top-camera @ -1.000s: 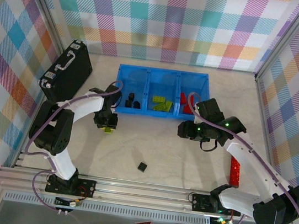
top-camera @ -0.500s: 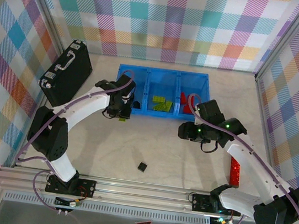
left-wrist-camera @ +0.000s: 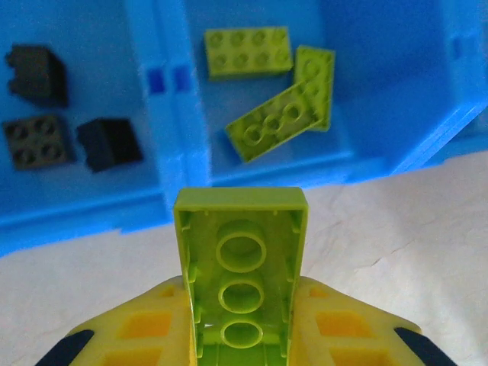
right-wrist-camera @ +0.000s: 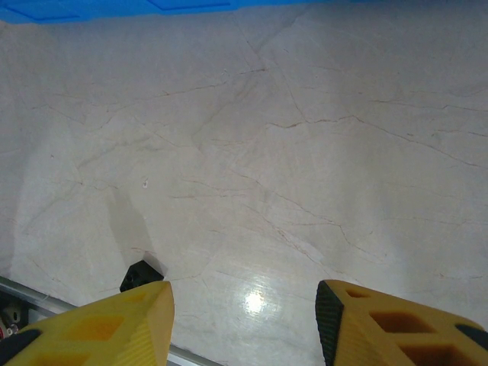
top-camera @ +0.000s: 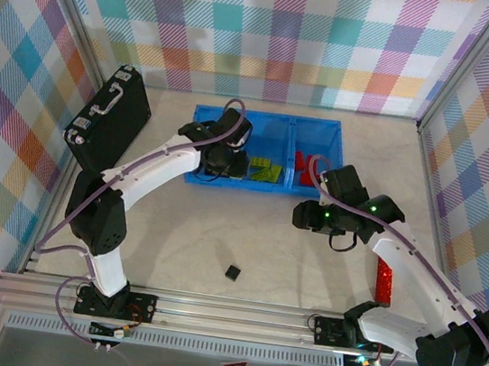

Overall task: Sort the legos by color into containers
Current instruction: Place the lego in the container.

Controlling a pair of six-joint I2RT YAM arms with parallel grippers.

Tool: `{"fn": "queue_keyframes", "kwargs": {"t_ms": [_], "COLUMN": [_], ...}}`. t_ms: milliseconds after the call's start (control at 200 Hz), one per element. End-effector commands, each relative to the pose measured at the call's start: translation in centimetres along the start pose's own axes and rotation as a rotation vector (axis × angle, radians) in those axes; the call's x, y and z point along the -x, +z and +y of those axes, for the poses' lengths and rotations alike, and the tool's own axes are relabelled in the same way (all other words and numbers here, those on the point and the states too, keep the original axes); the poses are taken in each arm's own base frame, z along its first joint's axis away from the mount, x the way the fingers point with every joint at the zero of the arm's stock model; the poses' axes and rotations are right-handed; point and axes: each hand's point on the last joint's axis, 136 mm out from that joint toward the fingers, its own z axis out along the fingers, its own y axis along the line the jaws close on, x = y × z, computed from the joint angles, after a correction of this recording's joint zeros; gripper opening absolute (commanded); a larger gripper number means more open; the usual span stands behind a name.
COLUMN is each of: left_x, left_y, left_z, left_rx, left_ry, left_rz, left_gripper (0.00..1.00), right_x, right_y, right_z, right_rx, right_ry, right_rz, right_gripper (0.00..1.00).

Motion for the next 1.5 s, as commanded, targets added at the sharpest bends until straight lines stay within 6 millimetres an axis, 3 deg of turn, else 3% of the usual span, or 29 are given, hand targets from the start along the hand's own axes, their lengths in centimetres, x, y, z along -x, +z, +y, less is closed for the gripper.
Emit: {"fn": "queue_keyframes", "kwargs": {"t_ms": [0,390,615,785,1240,1380,1495], "left_x": [3.4,8.6,10.3,10.9,11.3,11.0,10.9], "left_y": [0.5,4.7,8.4,10.8,15.3,16.2,16.5], "left_z": [-2.0,-3.8,-5.9,-6.6,-5.2,-5.1,-5.2], "left_rx": [-0.055,-0.034,-0.108,-0.139,-0.096,-0.111,-0.12], "left_ry": [-0.017,-0.023,-0.009,-0.011,-0.013,-0.016,-0.019], "left_rz": [-0.114,-0.322,-0.35,-0.378,-0.398,-0.384,-0.377], "left_gripper": [0.0,0.0,0.04,0.06,0.09,0.1,0.16], "right_x": [-0.6,-1.2,-1.1,-0.9,-1.7,-2.0,-2.2], "right_y": [-0.2,-0.3,-0.7,-1.2,-0.6,-0.5,-0.4], "right_z": [-0.3,-1.3,-1.7,-1.6,-1.6,-1.8,-1.8], "right_rx": [-0.009,-0.054,-0.076,-0.079,-0.06,-0.061,-0.059], "right_ry": [0.007,0.002,-0.009,-0.015,0.002,0.013,0.017], "right_rz": [-0.001,0.003,-0.002,-0.012,0.009,0.011,0.012], "right_gripper": [0.54,0.54,0.54,0.54,0.54,0.54,0.54]}}
